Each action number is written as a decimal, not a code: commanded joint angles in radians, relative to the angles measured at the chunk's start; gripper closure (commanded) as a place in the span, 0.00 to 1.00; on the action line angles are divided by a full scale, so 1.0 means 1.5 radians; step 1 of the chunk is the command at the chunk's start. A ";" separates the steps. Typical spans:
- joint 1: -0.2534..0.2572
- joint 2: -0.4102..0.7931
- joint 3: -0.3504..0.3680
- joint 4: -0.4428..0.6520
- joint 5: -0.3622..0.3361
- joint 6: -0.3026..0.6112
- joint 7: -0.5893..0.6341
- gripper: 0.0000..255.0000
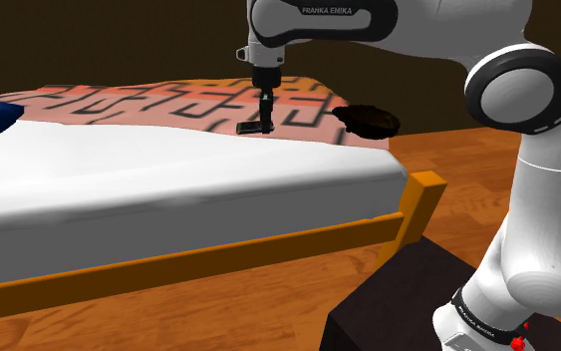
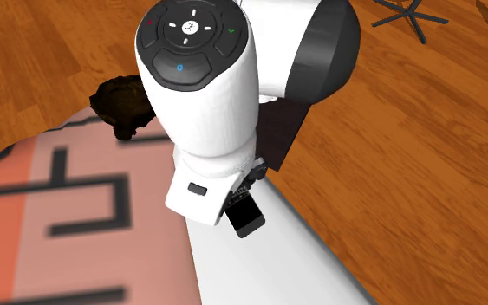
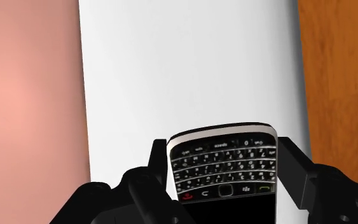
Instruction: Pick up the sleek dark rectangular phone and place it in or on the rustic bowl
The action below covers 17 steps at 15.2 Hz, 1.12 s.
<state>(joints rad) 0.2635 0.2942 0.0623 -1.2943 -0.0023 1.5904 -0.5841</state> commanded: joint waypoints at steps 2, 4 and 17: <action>0.001 0.013 0.000 0.049 -0.001 -0.036 0.001 1.00; 0.002 0.022 0.000 0.080 -0.001 -0.059 0.002 1.00; -0.015 0.053 -0.006 0.232 -0.001 -0.179 -0.022 1.00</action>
<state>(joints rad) 0.2582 0.4185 0.0583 -0.8770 -0.0082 1.2968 -0.5980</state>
